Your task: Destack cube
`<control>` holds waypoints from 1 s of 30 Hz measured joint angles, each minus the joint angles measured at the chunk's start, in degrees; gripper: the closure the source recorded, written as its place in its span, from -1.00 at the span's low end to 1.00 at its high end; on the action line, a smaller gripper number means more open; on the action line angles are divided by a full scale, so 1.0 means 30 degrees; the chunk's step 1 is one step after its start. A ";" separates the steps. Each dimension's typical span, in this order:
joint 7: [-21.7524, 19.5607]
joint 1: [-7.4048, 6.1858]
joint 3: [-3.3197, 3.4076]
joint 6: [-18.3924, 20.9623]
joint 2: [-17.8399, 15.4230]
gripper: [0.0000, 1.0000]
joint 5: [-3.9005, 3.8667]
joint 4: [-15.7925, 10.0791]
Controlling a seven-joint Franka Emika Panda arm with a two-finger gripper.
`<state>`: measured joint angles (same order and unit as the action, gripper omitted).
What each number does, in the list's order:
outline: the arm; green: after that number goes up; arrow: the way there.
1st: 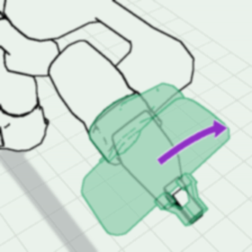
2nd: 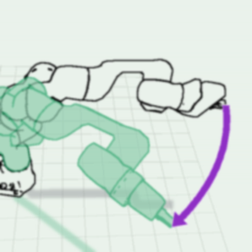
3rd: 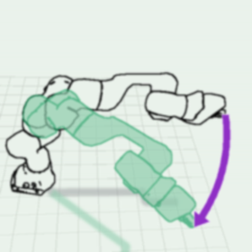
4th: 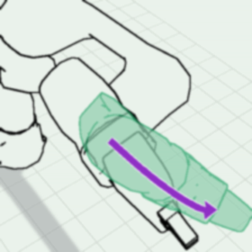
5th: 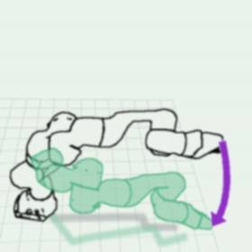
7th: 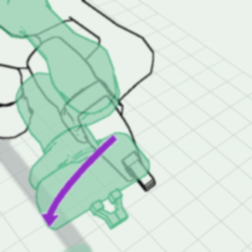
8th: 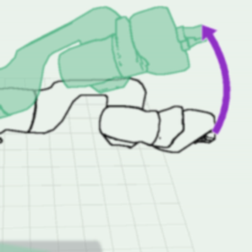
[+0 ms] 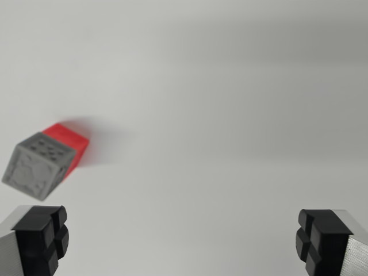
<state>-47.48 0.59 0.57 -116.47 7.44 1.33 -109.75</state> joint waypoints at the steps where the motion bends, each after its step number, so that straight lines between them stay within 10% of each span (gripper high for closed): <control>1: -0.0013 -0.0002 -0.0001 0.0000 0.0000 -1.00 0.0000 -0.0005; 30: -0.3021 -0.0947 -0.0270 -0.1735 -0.0167 -1.00 -0.0010 -0.1896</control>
<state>-56.54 -2.25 -0.24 -121.67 6.94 1.30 -115.44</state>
